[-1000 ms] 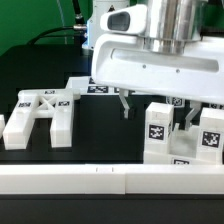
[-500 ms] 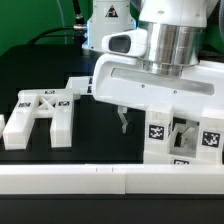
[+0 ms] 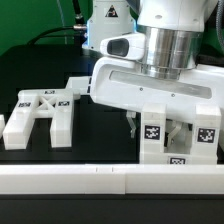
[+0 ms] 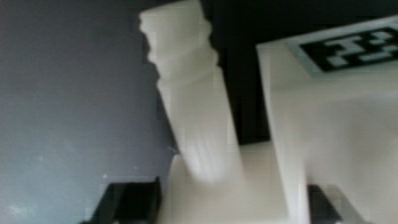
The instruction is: Assemble chair
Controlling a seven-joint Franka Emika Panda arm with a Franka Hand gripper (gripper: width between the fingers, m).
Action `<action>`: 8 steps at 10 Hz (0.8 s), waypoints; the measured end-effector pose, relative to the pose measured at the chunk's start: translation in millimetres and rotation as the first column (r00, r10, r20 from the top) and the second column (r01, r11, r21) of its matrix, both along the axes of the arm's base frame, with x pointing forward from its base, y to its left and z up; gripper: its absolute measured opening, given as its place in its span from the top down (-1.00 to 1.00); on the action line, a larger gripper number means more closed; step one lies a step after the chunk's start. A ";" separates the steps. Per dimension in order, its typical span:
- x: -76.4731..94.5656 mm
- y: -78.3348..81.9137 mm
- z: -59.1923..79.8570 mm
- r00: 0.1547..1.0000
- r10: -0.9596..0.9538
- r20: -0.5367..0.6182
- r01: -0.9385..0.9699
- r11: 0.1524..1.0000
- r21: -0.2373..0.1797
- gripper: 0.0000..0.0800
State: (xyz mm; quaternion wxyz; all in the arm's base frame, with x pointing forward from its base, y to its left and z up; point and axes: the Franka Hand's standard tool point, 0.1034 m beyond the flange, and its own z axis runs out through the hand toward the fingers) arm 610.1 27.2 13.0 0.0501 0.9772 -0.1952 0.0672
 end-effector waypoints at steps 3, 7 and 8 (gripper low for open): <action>0.7 -0.1 0.5 1.000 0.000 0.003 0.000 1.000 0.000 0.20; 2.7 6.2 33.0 1.000 0.004 0.023 -0.005 1.000 0.027 0.34; 3.6 7.2 45.1 1.000 0.008 0.022 -0.009 0.999 0.037 0.37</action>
Offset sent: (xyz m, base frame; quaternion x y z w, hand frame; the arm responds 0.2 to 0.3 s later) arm -0.0015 0.0016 0.0035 0.0034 0.0013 0.0024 1.0000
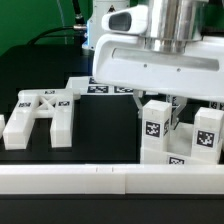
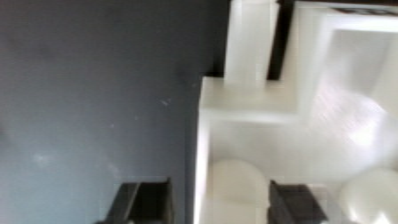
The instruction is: Assemble chair
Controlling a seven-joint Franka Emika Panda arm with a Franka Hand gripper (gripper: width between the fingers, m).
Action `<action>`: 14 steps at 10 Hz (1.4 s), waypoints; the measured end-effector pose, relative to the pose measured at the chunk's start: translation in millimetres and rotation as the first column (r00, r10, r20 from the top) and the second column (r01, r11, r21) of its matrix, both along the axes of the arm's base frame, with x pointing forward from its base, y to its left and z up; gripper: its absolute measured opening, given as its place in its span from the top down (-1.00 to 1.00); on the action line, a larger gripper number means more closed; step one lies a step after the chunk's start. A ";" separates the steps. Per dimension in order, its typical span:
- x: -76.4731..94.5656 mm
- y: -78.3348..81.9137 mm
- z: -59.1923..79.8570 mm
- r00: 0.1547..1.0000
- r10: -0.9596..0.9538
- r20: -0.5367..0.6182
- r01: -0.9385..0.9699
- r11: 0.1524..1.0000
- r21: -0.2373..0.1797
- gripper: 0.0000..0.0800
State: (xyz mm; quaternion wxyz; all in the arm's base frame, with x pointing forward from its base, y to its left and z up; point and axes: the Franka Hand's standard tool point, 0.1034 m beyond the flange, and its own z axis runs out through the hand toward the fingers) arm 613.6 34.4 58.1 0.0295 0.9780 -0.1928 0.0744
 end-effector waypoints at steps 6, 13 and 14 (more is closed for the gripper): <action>2.4 -3.6 18.0 1.000 0.002 0.008 -0.002 1.000 0.011 0.45; 2.0 -10.4 -18.8 1.000 0.004 -0.018 -0.004 1.000 -0.022 -0.62; 1.1 -12.5 -24.3 1.000 0.003 -0.022 -0.003 1.000 -0.027 -0.62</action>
Offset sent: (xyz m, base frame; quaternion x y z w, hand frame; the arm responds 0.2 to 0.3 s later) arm 0.0000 0.0000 0.0000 0.0000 0.0000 0.0000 1.0000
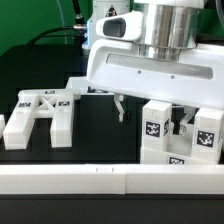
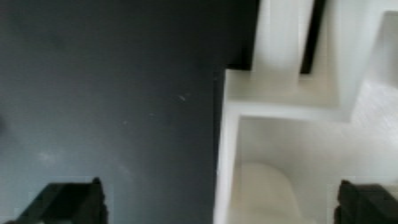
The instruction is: Assemble chair
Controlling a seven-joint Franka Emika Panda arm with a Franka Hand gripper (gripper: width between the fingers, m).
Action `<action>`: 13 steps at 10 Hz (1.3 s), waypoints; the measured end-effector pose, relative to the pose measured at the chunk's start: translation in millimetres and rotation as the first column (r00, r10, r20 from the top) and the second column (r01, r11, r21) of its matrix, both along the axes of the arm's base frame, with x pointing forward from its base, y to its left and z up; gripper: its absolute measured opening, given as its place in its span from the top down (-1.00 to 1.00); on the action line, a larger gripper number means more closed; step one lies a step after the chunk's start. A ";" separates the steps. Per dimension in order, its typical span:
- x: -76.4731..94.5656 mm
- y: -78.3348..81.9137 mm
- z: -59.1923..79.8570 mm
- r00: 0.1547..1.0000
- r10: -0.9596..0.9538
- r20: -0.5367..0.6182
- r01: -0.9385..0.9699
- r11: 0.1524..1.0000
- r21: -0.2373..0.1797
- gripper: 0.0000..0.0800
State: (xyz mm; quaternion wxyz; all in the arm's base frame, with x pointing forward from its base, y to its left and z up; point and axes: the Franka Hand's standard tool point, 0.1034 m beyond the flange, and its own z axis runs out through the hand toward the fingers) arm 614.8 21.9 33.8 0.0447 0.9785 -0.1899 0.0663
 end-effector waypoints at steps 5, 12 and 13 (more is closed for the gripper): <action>-6.7 -0.8 -24.5 1.000 0.010 -0.021 -0.010 1.000 -0.018 -0.56; -5.0 0.2 -22.2 1.000 0.012 -0.016 -0.012 1.000 -0.017 0.89; -4.6 0.3 -20.9 1.000 0.014 -0.014 -0.014 1.000 -0.016 0.89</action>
Offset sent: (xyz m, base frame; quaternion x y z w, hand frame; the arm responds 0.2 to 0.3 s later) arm -0.0023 0.0021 -0.0141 -0.0042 0.0077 0.0089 0.9999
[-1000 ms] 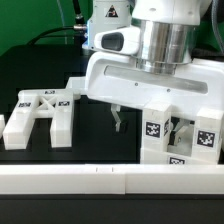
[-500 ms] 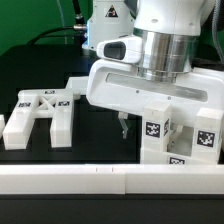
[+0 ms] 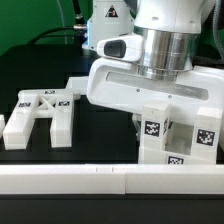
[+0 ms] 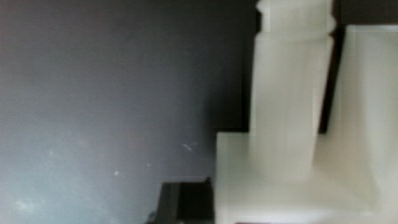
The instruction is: Assemble chair
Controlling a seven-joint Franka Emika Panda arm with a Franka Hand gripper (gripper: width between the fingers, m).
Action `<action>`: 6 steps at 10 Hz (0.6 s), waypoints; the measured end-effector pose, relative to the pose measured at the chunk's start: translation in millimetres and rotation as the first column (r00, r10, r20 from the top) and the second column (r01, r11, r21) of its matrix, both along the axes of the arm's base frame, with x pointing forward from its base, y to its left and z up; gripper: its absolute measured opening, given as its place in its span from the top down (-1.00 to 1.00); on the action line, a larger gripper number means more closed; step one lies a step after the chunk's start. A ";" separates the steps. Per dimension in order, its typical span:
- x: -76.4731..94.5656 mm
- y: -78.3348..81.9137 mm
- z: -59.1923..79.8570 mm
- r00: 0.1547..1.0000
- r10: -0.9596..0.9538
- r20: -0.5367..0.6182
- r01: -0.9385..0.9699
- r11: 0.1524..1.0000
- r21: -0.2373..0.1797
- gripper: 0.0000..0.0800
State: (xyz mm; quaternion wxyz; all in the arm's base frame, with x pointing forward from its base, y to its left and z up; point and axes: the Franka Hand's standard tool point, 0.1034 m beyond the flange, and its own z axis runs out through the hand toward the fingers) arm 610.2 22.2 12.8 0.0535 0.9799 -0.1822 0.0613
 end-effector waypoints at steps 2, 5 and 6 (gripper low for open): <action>0.0 -0.2 10.3 1.000 0.017 0.006 -0.017 1.000 0.006 0.91; -0.3 3.0 53.1 0.998 0.061 -0.011 -0.061 0.997 0.042 0.91; 1.3 -1.4 62.6 0.996 0.087 -0.012 -0.086 0.995 0.049 0.91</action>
Offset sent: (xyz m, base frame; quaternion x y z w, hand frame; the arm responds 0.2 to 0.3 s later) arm -0.0176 0.0090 0.0522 0.0254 -0.0485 -0.0294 0.9981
